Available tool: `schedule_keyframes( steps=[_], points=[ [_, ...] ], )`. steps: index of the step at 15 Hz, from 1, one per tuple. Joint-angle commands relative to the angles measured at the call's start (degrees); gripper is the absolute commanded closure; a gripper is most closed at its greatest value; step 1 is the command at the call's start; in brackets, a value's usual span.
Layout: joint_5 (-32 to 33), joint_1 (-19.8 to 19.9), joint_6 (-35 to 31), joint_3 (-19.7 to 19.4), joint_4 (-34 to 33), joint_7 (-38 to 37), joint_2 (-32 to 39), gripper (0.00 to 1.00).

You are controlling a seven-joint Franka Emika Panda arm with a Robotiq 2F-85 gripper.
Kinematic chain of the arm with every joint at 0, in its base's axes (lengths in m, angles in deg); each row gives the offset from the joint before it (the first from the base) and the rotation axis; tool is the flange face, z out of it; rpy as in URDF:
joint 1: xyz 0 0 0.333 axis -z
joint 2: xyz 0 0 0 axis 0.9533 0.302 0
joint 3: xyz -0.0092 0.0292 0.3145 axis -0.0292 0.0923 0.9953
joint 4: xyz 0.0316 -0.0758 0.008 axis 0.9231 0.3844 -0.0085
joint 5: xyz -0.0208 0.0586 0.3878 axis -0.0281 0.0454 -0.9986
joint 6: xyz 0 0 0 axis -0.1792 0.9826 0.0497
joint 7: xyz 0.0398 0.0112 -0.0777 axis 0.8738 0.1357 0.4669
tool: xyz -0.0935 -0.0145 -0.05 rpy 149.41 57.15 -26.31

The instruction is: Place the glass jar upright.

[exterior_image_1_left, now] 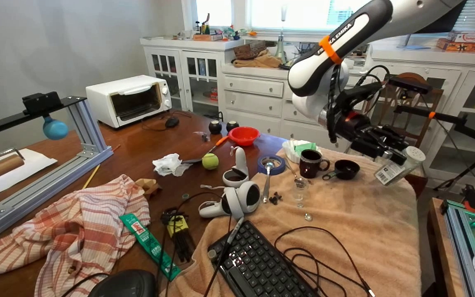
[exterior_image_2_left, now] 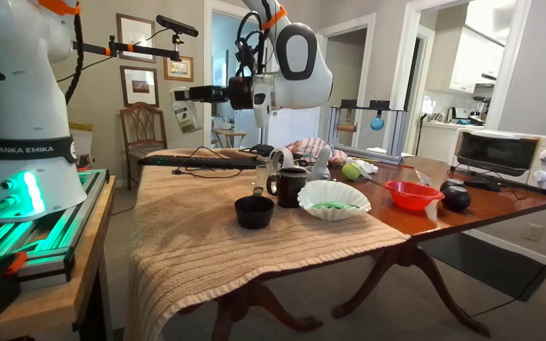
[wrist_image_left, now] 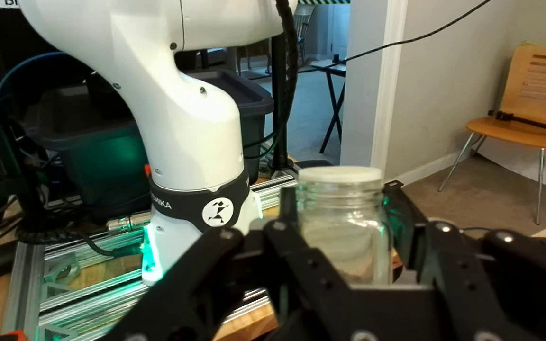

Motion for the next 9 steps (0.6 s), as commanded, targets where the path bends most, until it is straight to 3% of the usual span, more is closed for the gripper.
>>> schedule_keyframes(
  steps=[1,9],
  points=[
    [-1.78,1.78,-0.35,-0.84,-3.92,2.25,6.28,0.76],
    [-9.60,4.19,-4.10,-1.51,-5.90,2.11,13.39,0.76]
  ],
)
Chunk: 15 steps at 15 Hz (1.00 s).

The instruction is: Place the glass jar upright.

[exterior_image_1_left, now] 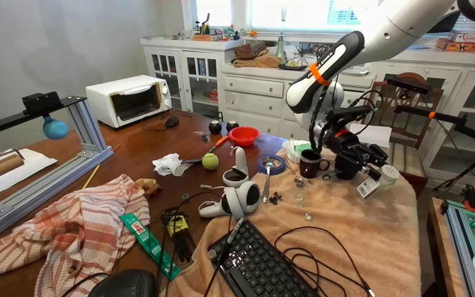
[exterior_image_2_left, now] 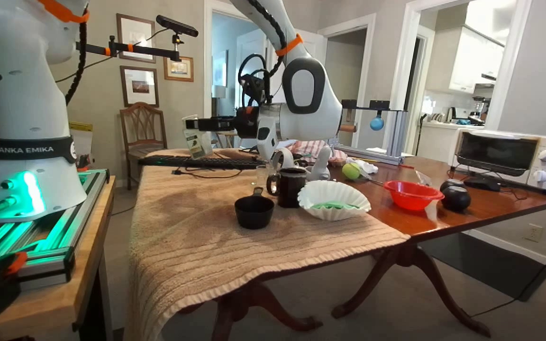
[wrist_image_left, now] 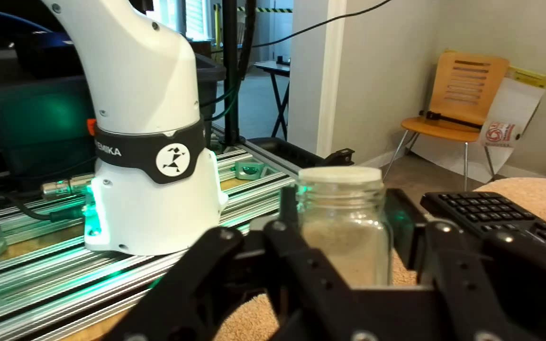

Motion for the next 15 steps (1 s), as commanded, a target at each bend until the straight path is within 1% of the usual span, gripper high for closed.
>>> schedule_keyframes(
  steps=[1,6,9,15],
  points=[
    [-4.49,0.76,0.15,-0.59,-1.51,-0.73,3.57,0.76],
    [-8.00,1.39,-0.08,-1.06,-1.43,-0.40,6.37,0.76],
    [-9.21,0.69,-1.27,-1.48,-0.46,-1.49,6.35,0.76],
    [-8.88,-1.03,-2.85,-1.01,2.09,-1.74,5.20,0.76]
  ],
)
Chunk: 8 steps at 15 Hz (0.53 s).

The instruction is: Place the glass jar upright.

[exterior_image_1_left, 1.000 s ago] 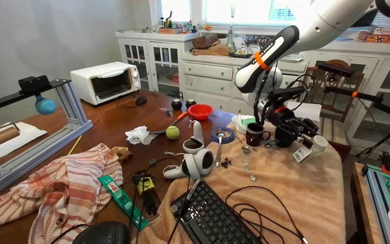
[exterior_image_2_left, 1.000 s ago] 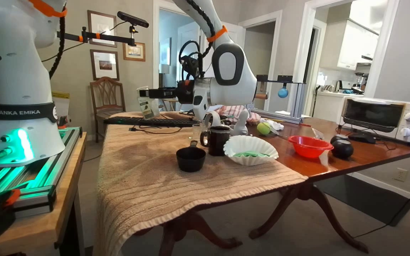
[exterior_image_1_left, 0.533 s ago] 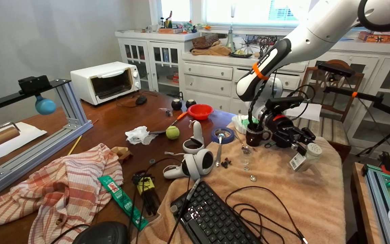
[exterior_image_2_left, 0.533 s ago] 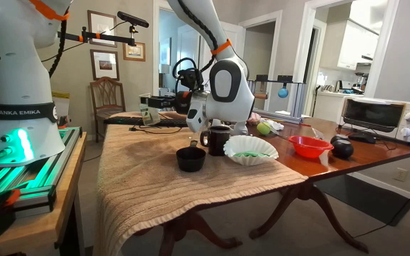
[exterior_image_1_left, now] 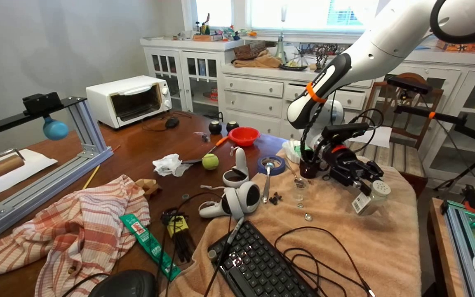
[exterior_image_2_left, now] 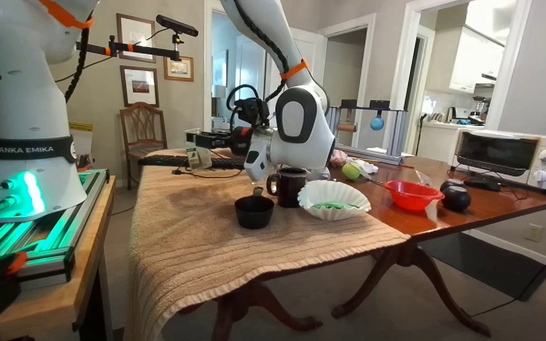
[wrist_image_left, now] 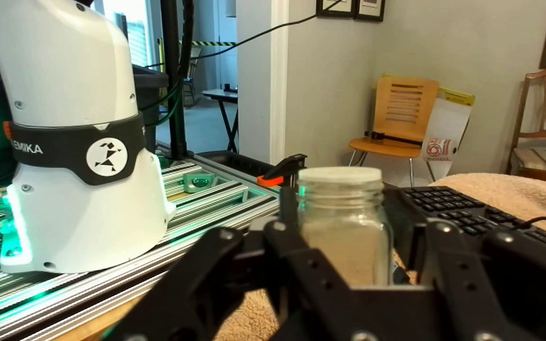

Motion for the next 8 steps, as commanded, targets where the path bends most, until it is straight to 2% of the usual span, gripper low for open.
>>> schedule_keyframes(
  steps=[1,8],
  points=[
    [-1.41,-1.71,-2.95,-0.14,3.07,-0.69,-1.79,0.76],
    [-8.94,-0.44,-12.51,-0.53,16.70,7.10,-9.46,0.76]
  ],
)
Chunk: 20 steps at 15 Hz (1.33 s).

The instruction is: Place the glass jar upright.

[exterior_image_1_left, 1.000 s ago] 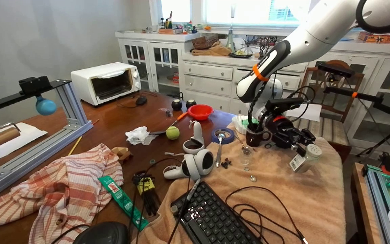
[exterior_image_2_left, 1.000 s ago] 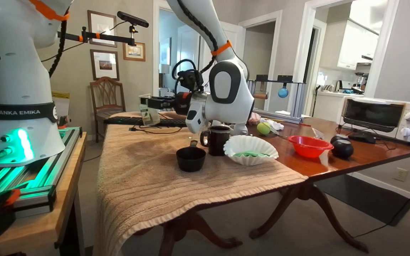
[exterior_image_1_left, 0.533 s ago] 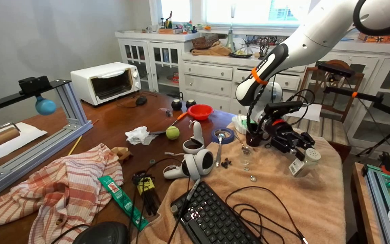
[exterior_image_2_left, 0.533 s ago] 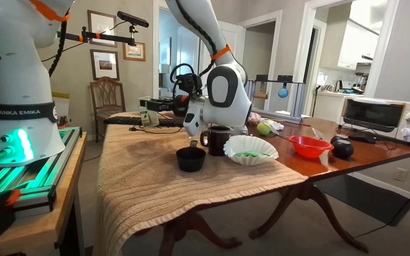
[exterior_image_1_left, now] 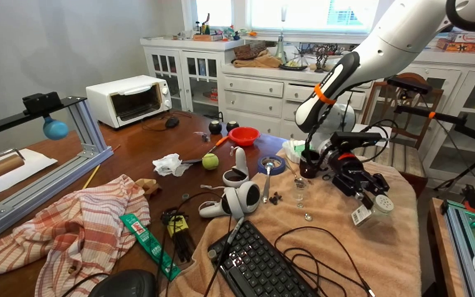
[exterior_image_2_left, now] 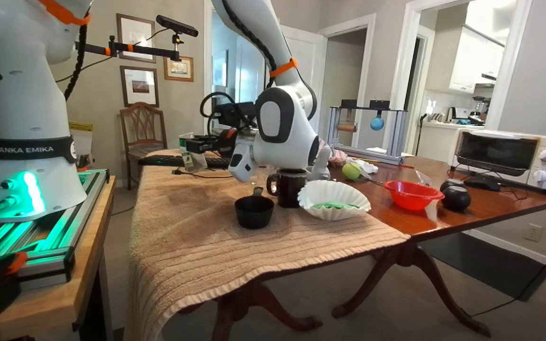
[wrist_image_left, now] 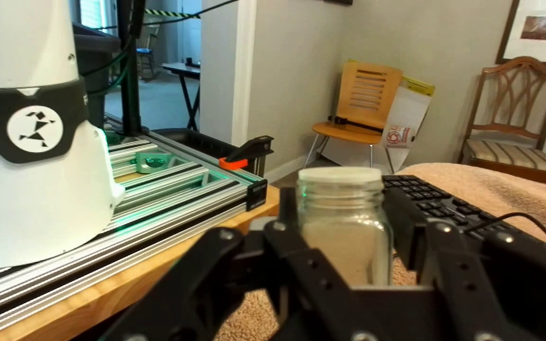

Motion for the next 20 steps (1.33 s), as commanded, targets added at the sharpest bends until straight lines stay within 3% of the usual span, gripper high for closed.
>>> schedule_keyframes(
  steps=[1,7,8,9,11,12,20],
  points=[
    [-4.73,0.69,-5.35,-0.47,9.48,3.66,-6.13,0.76],
    [-9.35,1.46,-8.77,-0.89,16.05,7.09,-7.92,0.76],
    [-7.15,1.24,-6.73,-0.52,13.04,5.99,-5.72,0.76],
    [-7.20,1.31,-6.84,-0.57,13.43,6.13,-5.73,0.51],
    [-7.19,1.32,-6.84,-0.56,13.26,6.12,-5.64,0.51],
    [-6.67,1.59,-4.59,-0.38,12.29,5.23,-4.78,0.76],
    [-6.87,3.28,1.38,-2.64,9.95,1.09,-1.43,0.76]
  ],
)
